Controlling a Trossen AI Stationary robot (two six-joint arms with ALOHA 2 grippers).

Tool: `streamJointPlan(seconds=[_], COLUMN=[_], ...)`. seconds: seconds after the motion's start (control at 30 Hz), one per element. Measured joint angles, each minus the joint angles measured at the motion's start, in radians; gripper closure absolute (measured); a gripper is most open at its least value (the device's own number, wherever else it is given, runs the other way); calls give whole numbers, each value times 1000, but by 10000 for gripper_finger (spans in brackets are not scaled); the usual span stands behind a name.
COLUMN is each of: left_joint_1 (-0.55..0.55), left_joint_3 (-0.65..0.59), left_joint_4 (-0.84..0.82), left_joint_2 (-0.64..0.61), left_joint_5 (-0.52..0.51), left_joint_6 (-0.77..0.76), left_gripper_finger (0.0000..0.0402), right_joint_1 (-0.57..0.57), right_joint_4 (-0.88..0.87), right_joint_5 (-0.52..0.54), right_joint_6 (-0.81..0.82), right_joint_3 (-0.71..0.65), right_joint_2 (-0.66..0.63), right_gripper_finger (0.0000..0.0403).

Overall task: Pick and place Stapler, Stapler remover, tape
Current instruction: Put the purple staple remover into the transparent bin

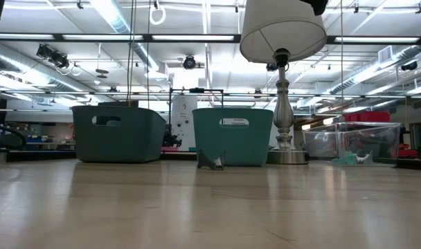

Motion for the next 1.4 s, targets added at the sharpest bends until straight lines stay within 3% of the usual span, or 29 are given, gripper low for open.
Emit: streamJointPlan(seconds=[0.5,0.87,1.4], left_joint_1=[-6,-4,-4], left_joint_3=[0,0,0], left_joint_4=[12,12,12], left_joint_2=[49,57,57], left_joint_5=[4,0,-3], left_joint_6=[1,10,12], left_gripper_finger=[287,287,287], right_joint_1=[0,0,0], right_joint_4=[126,111,109], right_joint_5=[-11,-11,-11], right_joint_6=[11,13,6], right_joint_3=[0,0,0], right_joint_2=[66,66,66], right_gripper_finger=[163,167,275])
